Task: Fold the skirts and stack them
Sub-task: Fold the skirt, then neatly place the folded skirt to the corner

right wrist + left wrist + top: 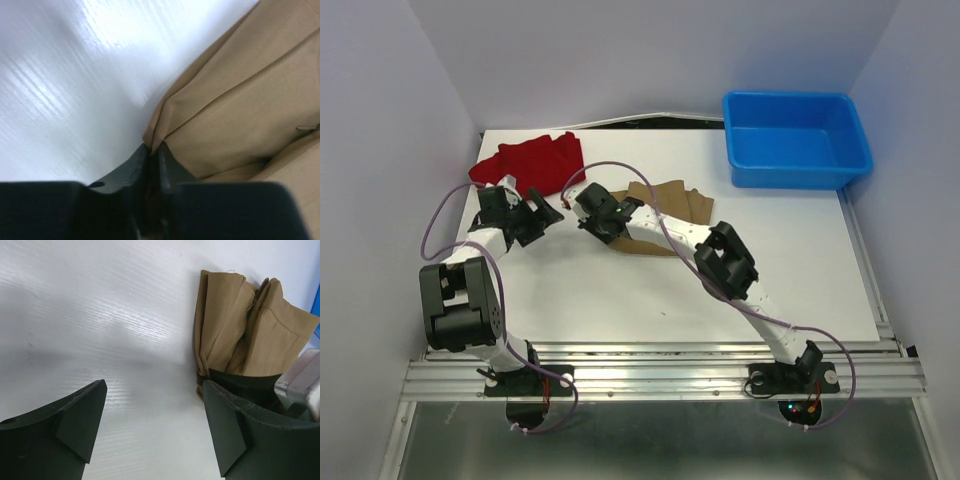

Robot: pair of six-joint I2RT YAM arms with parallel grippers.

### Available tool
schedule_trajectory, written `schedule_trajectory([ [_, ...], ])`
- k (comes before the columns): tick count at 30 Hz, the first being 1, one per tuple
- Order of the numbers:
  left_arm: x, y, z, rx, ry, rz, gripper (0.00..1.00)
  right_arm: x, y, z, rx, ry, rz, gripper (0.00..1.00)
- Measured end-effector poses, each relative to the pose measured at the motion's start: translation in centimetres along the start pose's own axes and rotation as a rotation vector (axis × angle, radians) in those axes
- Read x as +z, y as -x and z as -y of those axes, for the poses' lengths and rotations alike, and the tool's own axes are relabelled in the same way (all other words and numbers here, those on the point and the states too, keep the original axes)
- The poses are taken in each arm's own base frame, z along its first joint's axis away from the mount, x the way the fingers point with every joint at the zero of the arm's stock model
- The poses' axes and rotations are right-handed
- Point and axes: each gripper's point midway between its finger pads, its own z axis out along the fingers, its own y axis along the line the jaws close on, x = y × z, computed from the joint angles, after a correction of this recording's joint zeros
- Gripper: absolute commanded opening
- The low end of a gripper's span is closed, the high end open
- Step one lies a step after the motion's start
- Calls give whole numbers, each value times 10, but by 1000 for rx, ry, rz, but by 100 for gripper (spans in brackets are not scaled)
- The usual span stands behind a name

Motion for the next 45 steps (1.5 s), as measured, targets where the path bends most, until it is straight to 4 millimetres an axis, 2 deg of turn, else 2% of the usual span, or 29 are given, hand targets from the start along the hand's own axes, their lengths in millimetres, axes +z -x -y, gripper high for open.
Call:
schedule_trajectory([
  [2,6,-3,0,1,-9,-13,91,1,1,-2,11,13,7,1],
  [8,32,-28,-6,-61,-45,-113,96,-9,-3,-4,73,93,17,1],
  [14,46,-30,17,-92,-152,-124,98,-23,0,11,183,191,51,1],
  [20,63,-42,48,-111,-226,-170,98,-35,5,21,251,253,83,1],
  [33,87,-65,95,-194,-346,-234,98,-43,-1,6,269,342,84,1],
  [41,100,-82,121,-239,-408,-290,98,-54,8,5,280,358,116,1],
  [45,106,-85,131,-267,-433,-307,98,-62,14,5,283,369,137,1],
])
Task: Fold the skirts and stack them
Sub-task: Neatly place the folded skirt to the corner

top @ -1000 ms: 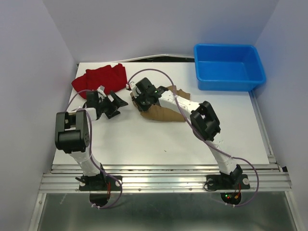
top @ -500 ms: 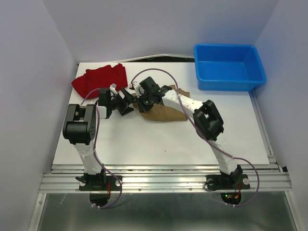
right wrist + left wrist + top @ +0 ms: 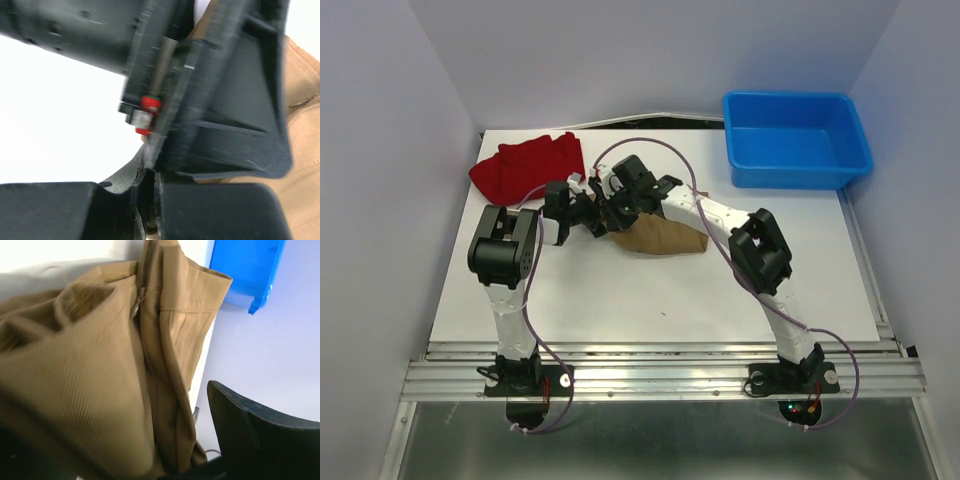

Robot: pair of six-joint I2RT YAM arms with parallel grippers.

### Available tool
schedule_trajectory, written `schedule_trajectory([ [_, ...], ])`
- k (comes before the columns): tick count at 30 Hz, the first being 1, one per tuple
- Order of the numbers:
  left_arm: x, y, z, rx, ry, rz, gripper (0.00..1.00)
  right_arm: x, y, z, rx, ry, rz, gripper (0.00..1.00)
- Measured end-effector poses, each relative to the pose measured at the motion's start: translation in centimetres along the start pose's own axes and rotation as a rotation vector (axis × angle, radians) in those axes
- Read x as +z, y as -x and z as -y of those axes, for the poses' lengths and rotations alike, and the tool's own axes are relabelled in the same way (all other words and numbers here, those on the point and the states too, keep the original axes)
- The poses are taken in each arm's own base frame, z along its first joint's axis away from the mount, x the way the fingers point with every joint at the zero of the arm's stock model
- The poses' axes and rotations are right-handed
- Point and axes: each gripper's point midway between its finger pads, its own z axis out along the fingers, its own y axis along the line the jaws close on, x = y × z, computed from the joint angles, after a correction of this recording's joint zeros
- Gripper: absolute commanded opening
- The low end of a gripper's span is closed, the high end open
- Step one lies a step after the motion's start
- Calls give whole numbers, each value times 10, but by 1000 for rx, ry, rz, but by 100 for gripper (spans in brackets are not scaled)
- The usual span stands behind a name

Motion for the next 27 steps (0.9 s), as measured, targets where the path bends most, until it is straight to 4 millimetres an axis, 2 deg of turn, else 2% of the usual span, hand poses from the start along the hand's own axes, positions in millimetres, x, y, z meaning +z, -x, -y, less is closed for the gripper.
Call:
schedule_trajectory([
  [2,5,-2,2,-9,-9,-9,93,-2,1,-2,2,6,4,1],
  [3,7,-3,4,-16,-13,-14,86,-2,1,-2,2,7,4,1],
  [5,9,-5,4,-20,-10,-14,78,-2,1,-2,6,8,5,2],
  [6,10,-6,3,-23,-5,-15,73,-2,1,-3,6,8,6,8],
  [7,11,-7,0,-30,1,-20,63,-2,1,-3,9,8,5,18],
  [8,11,-9,-2,-32,6,-24,59,-2,1,-3,10,8,5,28],
  [9,12,-10,-4,-38,13,-28,56,-2,1,-2,16,7,6,43],
  [11,12,-11,-8,-43,26,-28,52,-5,-3,-1,14,3,1,46],
  [12,12,-12,-10,-46,34,-29,50,-9,-4,-1,16,-2,1,52],
  [15,11,-14,-17,-47,58,-33,41,-27,-5,-3,14,-11,0,57],
  [17,10,-14,-20,-34,72,-35,34,-47,2,-4,2,-18,28,61],
  [19,10,-12,-23,-25,94,-41,31,-69,4,-3,5,-29,44,70],
  [20,10,-12,-25,-7,107,-46,29,-83,7,1,17,-41,66,75],
  [21,10,-11,-25,0,117,-50,27,-96,7,7,30,-54,80,75],
  [22,11,-7,-25,32,135,-49,26,-115,7,18,72,-76,102,77],
  [24,10,-2,-24,69,164,-45,22,-138,4,39,132,-109,130,80],
  [26,9,3,-22,119,198,-44,21,-166,-12,77,256,-166,164,84],
  [27,8,6,-22,149,218,-43,21,-181,-29,103,342,-206,169,88],
])
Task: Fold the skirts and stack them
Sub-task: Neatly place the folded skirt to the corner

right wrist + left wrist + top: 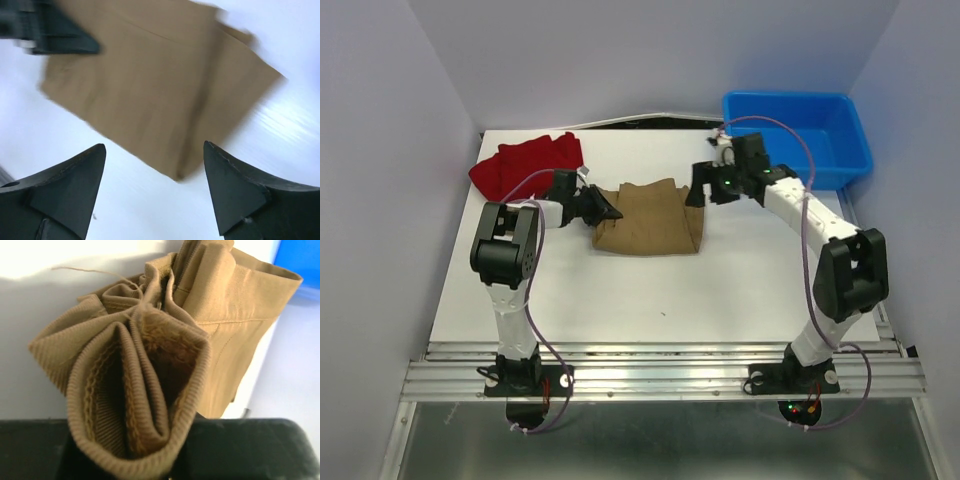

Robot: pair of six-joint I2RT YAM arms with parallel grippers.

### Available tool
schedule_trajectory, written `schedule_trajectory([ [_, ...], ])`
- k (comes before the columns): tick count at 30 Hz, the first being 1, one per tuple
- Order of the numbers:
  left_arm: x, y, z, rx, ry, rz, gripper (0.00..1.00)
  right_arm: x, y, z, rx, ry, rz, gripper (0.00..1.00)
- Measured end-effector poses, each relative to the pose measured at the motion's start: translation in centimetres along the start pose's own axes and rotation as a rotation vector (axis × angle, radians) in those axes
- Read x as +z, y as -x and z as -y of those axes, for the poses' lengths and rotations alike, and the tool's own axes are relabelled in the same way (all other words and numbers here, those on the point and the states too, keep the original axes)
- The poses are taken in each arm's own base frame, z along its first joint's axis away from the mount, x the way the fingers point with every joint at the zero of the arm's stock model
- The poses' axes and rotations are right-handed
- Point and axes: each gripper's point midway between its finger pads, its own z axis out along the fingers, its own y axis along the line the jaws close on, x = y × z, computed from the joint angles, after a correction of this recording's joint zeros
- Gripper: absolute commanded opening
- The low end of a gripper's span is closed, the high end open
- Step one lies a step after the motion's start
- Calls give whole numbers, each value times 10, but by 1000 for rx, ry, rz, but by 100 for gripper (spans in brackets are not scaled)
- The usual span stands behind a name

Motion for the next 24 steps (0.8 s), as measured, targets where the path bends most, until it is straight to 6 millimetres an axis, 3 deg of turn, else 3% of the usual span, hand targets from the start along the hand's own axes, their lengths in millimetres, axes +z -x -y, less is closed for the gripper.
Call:
schedule_trajectory([
  [3,-2,7,-1,68,46,6,21,-16,-37,82,242,-129,-28,92],
  [4,-2,7,-2,85,57,3,20,-18,-52,99,309,-158,-48,92],
  [6,-4,6,-6,112,79,0,21,-19,-89,122,433,-198,-108,94],
  [7,-4,5,-8,119,85,-4,20,-17,-101,124,465,-198,-130,94],
  [9,-6,4,-9,138,95,-9,21,-8,-121,114,521,-165,-172,96],
  [11,-9,5,-10,160,108,-6,20,-2,-127,104,548,-130,-181,97],
  [16,-14,4,-14,219,142,-5,20,18,-116,83,565,-45,-129,98],
  [19,-16,4,-17,245,160,-9,21,40,-113,69,552,-5,-115,97],
  [24,-20,7,-21,308,194,-17,19,69,-103,38,492,67,-91,87],
])
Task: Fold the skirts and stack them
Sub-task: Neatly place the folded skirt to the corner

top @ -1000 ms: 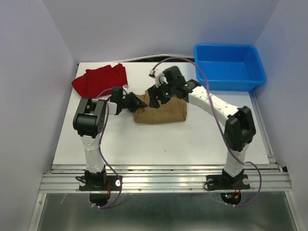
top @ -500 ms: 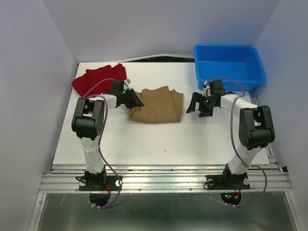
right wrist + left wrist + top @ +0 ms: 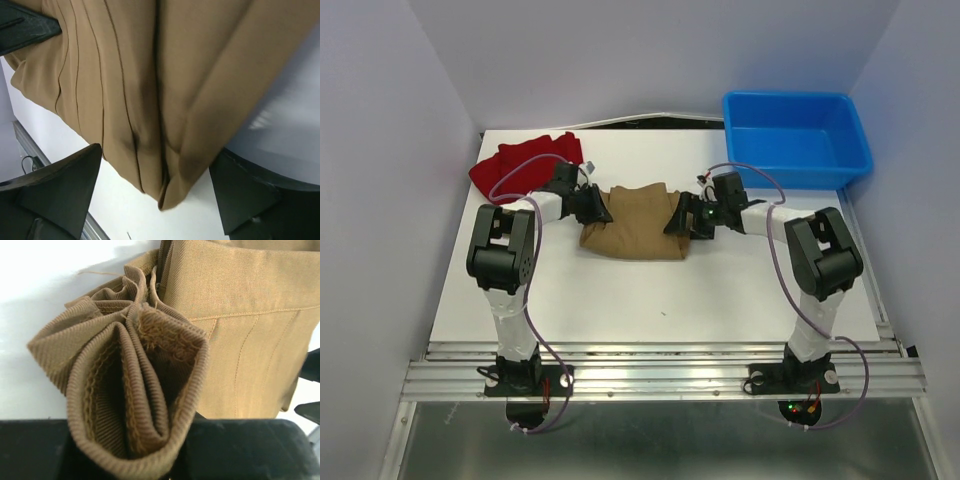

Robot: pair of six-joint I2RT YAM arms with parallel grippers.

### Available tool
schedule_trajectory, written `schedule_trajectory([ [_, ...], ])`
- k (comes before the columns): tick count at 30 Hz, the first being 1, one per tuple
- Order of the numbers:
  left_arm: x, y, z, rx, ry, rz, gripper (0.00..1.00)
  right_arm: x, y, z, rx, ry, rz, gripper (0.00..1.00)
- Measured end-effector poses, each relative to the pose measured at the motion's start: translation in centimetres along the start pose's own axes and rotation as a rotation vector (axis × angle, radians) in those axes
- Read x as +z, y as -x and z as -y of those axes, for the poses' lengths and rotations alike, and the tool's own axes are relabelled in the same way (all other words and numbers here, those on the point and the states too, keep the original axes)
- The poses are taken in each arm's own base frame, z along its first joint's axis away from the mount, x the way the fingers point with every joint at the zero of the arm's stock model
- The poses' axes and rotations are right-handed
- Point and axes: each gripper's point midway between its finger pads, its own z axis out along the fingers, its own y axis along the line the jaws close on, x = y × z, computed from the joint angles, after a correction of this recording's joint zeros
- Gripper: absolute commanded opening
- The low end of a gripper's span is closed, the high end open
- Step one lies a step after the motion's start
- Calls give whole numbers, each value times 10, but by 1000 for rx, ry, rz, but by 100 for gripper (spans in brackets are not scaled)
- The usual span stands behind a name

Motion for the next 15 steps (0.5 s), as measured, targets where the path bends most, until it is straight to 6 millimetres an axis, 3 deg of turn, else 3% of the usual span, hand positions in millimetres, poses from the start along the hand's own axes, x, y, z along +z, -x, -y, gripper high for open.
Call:
schedule_trajectory([
  [2,-1,2,-2,30,18,0,18,12,0,-10,-13,22,-2,81],
  [5,-4,6,-7,66,55,2,11,27,6,-19,-22,49,1,62],
  [6,-5,8,-9,76,67,4,8,31,7,-21,-24,50,1,46],
  [7,-6,10,-11,91,82,7,1,35,8,-21,-24,46,1,37],
  [8,-7,12,-13,112,97,8,0,39,9,-20,-32,44,2,18],
  [9,-8,14,-14,127,106,9,0,42,10,-19,-34,31,2,9],
  [11,-11,19,-17,168,129,13,0,49,13,-19,-50,9,8,1],
  [15,-17,29,-23,265,173,34,0,69,41,-30,-125,-21,37,1],
])
